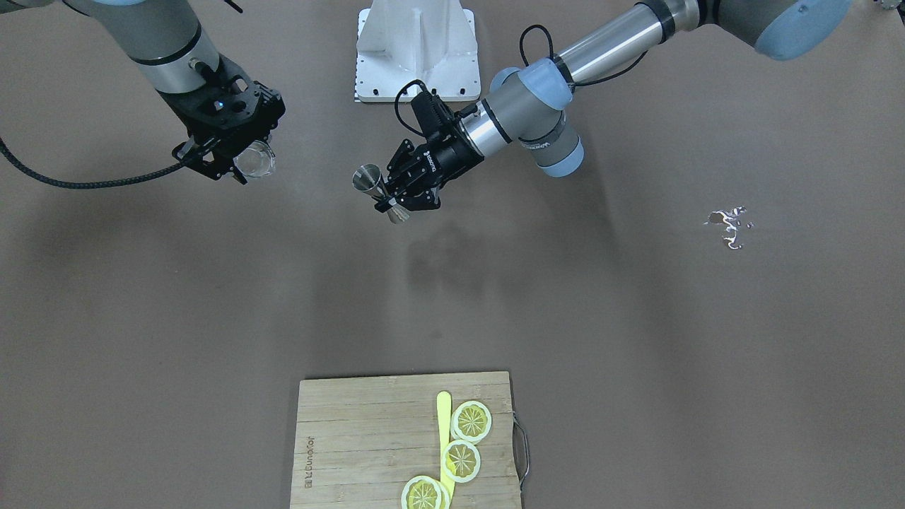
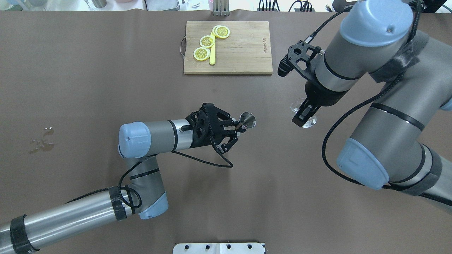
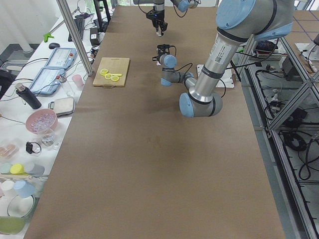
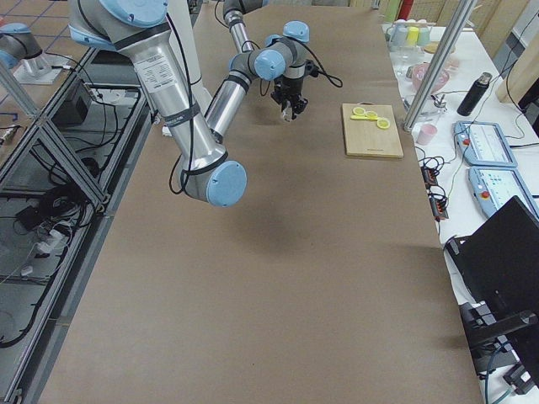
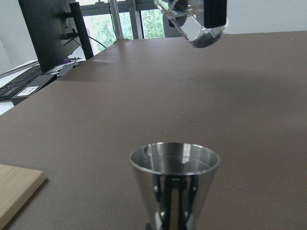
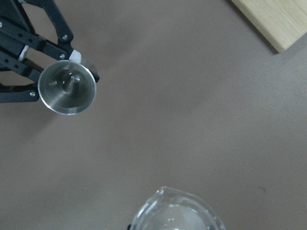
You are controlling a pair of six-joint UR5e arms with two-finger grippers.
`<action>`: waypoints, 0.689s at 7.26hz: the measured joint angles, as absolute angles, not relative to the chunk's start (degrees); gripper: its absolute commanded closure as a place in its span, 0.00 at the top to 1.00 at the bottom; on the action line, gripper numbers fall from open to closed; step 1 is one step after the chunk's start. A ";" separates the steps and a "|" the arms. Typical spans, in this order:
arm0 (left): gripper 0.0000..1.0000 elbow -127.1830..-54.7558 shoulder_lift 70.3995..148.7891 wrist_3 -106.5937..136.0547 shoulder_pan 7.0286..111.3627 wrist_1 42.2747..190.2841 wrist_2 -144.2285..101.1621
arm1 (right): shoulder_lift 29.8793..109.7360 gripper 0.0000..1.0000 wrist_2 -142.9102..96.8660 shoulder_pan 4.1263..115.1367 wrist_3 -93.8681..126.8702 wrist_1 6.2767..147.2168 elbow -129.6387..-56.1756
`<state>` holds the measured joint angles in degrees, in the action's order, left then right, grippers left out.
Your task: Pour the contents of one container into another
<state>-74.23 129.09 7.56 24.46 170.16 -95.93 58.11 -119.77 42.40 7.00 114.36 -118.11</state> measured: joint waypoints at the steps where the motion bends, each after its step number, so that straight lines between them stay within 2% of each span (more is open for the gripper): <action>1: 0.00 -74.13 129.10 7.56 24.49 170.16 -95.96 | 56.87 0.00 -119.38 41.03 7.05 116.34 -117.80; 5: 0.00 -73.93 129.20 7.40 24.44 170.16 -96.05 | 51.90 0.00 -119.28 39.08 7.03 117.69 -112.74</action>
<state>-73.93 129.20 7.40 24.44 170.16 -96.05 51.90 -119.28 39.08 7.03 117.69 -112.74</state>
